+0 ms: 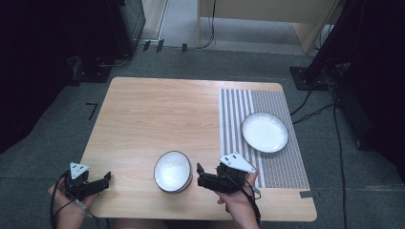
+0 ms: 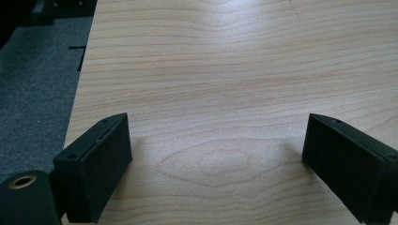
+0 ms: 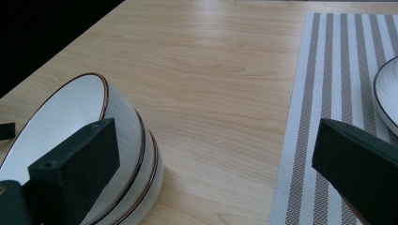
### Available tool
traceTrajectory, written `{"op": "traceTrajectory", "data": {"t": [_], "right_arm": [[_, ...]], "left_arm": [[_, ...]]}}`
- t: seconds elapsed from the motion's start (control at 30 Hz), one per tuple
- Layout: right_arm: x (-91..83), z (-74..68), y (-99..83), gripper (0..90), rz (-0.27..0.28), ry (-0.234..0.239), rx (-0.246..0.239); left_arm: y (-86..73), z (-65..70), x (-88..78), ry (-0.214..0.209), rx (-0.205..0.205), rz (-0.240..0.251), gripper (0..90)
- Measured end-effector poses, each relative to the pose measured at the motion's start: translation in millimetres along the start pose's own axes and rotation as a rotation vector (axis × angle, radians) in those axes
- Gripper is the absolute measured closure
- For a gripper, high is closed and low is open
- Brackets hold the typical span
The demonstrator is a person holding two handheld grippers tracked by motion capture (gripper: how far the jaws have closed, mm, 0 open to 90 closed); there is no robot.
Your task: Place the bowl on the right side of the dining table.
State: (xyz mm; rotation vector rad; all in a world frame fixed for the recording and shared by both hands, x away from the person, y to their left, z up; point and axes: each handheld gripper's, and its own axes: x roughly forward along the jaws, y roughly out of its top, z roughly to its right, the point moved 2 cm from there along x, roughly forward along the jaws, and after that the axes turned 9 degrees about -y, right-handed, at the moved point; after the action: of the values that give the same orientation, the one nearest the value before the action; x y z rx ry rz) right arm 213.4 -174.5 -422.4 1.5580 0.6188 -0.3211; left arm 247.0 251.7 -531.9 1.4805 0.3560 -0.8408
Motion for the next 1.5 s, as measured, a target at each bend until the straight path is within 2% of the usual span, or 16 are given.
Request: {"op": "traceTrajectory", "data": {"t": [0.67, 0.7, 1.13, 1.17, 1.23, 1.3, 1.5], "right_arm": [[7.8, -23.1, 1.2, 1.2, -0.019, 0.037, -0.017], [9.2, -25.5, 0.4, 5.1, -0.025, 0.029, -0.022], [19.4, -37.7, -4.4, 7.4, -0.064, 0.04, -0.037], [20.7, -40.3, -5.8, 16.2, -0.063, 0.025, -0.045], [21.3, -40.9, -6.2, 19.2, -0.064, 0.026, -0.046], [22.9, -43.8, -7.1, 28.7, -0.064, 0.036, -0.048], [26.3, -50.3, -10.3, 39.4, -0.065, 0.024, -0.064]], "left_arm": [[0.0, 0.0, 0.0, -0.001, 0.0, -0.001, 8.1], [0.0, 0.0, 0.0, -0.001, 0.001, -0.001, 8.1], [0.0, 0.2, 0.1, -0.002, 0.0, 0.0, 8.1], [0.0, 0.2, 0.0, -0.002, 0.0, 0.0, 8.1], [0.0, 0.2, 0.1, -0.002, 0.0, 0.0, 8.1], [0.0, 0.2, 0.0, -0.002, 0.0, 0.0, 8.1], [0.0, 0.2, 0.0, -0.002, 0.001, 0.0, 8.1]]}}
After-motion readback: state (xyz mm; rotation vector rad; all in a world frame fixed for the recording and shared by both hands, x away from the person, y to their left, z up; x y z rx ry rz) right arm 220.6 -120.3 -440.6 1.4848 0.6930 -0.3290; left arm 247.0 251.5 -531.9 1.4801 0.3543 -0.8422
